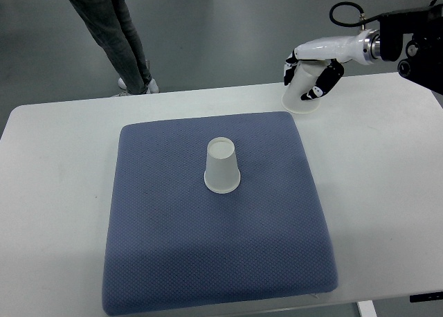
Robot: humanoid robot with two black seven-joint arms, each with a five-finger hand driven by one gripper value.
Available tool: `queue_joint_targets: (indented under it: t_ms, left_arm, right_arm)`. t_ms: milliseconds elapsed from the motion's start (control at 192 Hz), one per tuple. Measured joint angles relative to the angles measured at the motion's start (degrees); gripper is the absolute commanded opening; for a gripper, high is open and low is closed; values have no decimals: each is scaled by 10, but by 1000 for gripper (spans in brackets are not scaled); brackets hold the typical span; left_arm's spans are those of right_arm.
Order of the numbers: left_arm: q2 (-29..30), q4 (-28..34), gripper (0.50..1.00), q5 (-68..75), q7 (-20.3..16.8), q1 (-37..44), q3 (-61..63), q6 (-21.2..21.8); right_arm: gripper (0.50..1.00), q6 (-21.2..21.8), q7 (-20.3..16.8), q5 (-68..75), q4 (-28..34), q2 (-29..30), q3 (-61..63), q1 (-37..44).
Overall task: Stack paper cups
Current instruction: 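Lift the cup with the right hand and carry it over the upside-down cup, then lower the held cup onto the upside-down cup and open the right hand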
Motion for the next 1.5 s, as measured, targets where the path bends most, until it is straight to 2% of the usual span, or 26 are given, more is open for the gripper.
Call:
queue_joint_targets:
  t_ms: [224, 417, 615, 1501]
  left_arm:
    - [0, 0, 1000, 0, 0, 0, 0, 0]
    - [0, 0, 1000, 0, 0, 0, 0, 0]
    - [0, 0, 1000, 0, 0, 0, 0, 0]
    - [0, 0, 1000, 0, 0, 0, 0, 0]
  right_arm:
    - [500, 54, 2, 3, 72, 45, 35, 51]
    - [500, 68, 1, 4, 80, 98, 50, 68]
    - [500, 78, 1, 4, 81, 125, 53, 65]
    - [500, 59, -1, -3, 72, 114, 44, 10]
